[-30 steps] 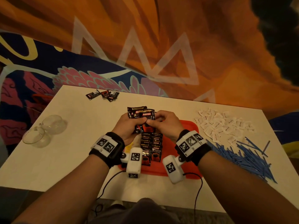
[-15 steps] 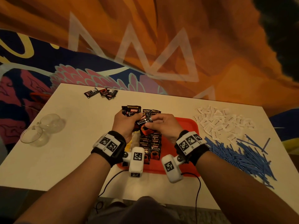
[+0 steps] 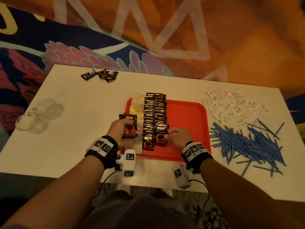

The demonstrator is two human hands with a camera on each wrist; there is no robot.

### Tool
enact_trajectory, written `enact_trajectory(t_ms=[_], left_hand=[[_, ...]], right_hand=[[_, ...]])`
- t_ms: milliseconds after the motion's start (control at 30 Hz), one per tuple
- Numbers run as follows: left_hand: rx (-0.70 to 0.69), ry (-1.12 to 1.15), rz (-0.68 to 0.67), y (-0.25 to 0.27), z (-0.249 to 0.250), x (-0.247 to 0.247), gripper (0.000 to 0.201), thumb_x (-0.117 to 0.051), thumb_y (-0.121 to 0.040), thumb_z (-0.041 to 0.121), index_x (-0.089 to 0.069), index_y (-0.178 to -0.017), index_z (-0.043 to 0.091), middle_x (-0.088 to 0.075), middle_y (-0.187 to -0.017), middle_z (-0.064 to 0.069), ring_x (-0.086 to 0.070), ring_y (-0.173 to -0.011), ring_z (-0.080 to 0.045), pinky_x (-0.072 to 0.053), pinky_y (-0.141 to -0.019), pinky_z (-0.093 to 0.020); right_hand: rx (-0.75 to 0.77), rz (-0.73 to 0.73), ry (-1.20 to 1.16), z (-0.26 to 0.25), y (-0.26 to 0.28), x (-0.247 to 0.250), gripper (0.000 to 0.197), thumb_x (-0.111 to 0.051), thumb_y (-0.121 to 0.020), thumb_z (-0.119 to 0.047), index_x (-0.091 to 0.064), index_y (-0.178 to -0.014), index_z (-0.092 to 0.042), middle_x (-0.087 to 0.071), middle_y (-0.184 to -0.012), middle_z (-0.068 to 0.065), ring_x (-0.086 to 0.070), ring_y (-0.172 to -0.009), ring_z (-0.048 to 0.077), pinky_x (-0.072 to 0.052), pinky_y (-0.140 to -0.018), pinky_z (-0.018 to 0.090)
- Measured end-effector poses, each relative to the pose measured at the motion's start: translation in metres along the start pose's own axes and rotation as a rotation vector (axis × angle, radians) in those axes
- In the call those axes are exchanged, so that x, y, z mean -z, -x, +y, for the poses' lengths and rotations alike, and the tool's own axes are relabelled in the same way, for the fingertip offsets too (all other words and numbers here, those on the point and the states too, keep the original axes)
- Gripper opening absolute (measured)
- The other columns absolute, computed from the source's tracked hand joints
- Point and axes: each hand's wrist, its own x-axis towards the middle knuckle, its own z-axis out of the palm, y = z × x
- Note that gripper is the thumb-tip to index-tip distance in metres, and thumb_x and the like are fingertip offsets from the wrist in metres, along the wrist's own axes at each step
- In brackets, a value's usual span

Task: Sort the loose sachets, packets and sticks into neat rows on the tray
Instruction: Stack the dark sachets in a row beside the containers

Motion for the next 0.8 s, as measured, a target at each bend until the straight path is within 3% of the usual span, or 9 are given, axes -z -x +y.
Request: enact_trajectory(t_ms=[133,233,333,400,500,567,667,733,800], left_hand=[[-0.004,-0.135,0.104,-0.01,-0.016,0.019,0.021,-0.054,-0.093,0.005,-0.062,-0.112,-0.001,-0.073,-0.088,-0.017,-0.071,-0.072,-0.027,-0.057,-0.067,-0.039],[0.031,-0.144,0.136,-0.017,-0.027,0.033,0.029,-0.059,-0.091,0.008,-0.063,-0.118,0.001,-0.071,-0.109,-0.021,-0.07,-0.092,-0.033,-0.056,-0.075,-0.044],[0.043,-0.149,0.167,-0.018,-0.033,0.041,0.024,-0.061,-0.091,0.007,-0.064,-0.115,0.005,-0.073,-0.103,-0.017,-0.07,-0.093,-0.032,-0.056,-0.072,-0.042],[0.033,-0.195,0.178,-0.019,-0.037,0.043,0.022,-0.061,-0.09,0.006,-0.065,-0.112,0.005,-0.073,-0.099,-0.017,-0.07,-0.093,-0.034,-0.058,-0.077,-0.047],[-0.05,-0.519,0.154,-0.018,-0.042,0.043,0.018,-0.064,-0.084,0.009,-0.071,-0.1,0.006,-0.074,-0.096,-0.016,-0.07,-0.094,-0.036,-0.055,-0.09,-0.053],[-0.142,-0.926,0.062,-0.017,-0.045,0.039,0.013,-0.064,-0.085,0.012,-0.071,-0.094,0.006,-0.073,-0.091,-0.012,-0.068,-0.092,-0.033,-0.055,-0.087,-0.046],[-0.262,-1.339,-0.06,-0.015,-0.052,0.028,0.027,-0.061,-0.091,0.012,-0.062,-0.118,0.012,-0.066,-0.104,-0.005,-0.062,-0.1,-0.026,-0.045,-0.081,-0.029],[-0.3,-1.368,-0.085,-0.017,-0.056,0.024,0.044,-0.059,-0.094,0.013,-0.049,-0.137,0.017,-0.064,-0.118,-0.009,-0.06,-0.108,-0.027,-0.044,-0.085,-0.028],[-0.344,-1.367,-0.081,-0.019,-0.061,0.021,0.049,-0.059,-0.096,0.014,-0.042,-0.142,0.019,-0.064,-0.121,-0.01,-0.061,-0.108,-0.028,-0.045,-0.084,-0.029]], right_hand=[[-0.105,-0.027,0.127,0.032,-0.007,-0.013,0.023,-0.071,-0.088,-0.026,-0.067,-0.109,-0.015,-0.061,-0.099,-0.005,-0.055,-0.085,0.009,-0.041,-0.066,0.02],[-0.155,-0.04,0.155,0.043,-0.014,-0.023,0.024,-0.07,-0.089,-0.026,-0.067,-0.11,-0.015,-0.061,-0.1,-0.005,-0.055,-0.088,0.011,-0.038,-0.058,0.018],[-0.193,-0.021,0.157,0.047,-0.021,-0.032,0.013,-0.072,-0.087,-0.029,-0.065,-0.097,-0.024,-0.066,-0.102,-0.005,-0.058,-0.086,0.01,-0.039,-0.057,0.018],[-0.205,-0.012,0.15,0.048,-0.025,-0.036,0.013,-0.073,-0.087,-0.028,-0.062,-0.092,-0.025,-0.064,-0.096,-0.008,-0.059,-0.087,0.01,-0.04,-0.059,0.019],[-0.215,0.012,0.138,0.048,-0.027,-0.039,0.013,-0.074,-0.086,-0.026,-0.062,-0.09,-0.023,-0.06,-0.091,-0.009,-0.055,-0.084,0.009,-0.036,-0.055,0.018],[-0.22,0.032,0.125,0.049,-0.029,-0.041,0.014,-0.076,-0.083,-0.026,-0.063,-0.087,-0.022,-0.063,-0.094,-0.006,-0.056,-0.082,0.009,-0.038,-0.055,0.019],[-0.213,0.042,0.111,0.051,-0.03,-0.045,0.017,-0.078,-0.081,-0.029,-0.064,-0.089,-0.022,-0.065,-0.096,-0.005,-0.059,-0.083,0.009,-0.042,-0.058,0.021],[-0.193,0.053,0.133,0.052,-0.03,-0.045,0.019,-0.077,-0.081,-0.032,-0.064,-0.091,-0.023,-0.065,-0.096,-0.005,-0.06,-0.085,0.01,-0.045,-0.06,0.022],[-0.18,0.06,0.17,0.053,-0.028,-0.046,0.023,-0.077,-0.081,-0.036,-0.063,-0.094,-0.022,-0.065,-0.094,-0.005,-0.061,-0.086,0.012,-0.049,-0.066,0.024]])
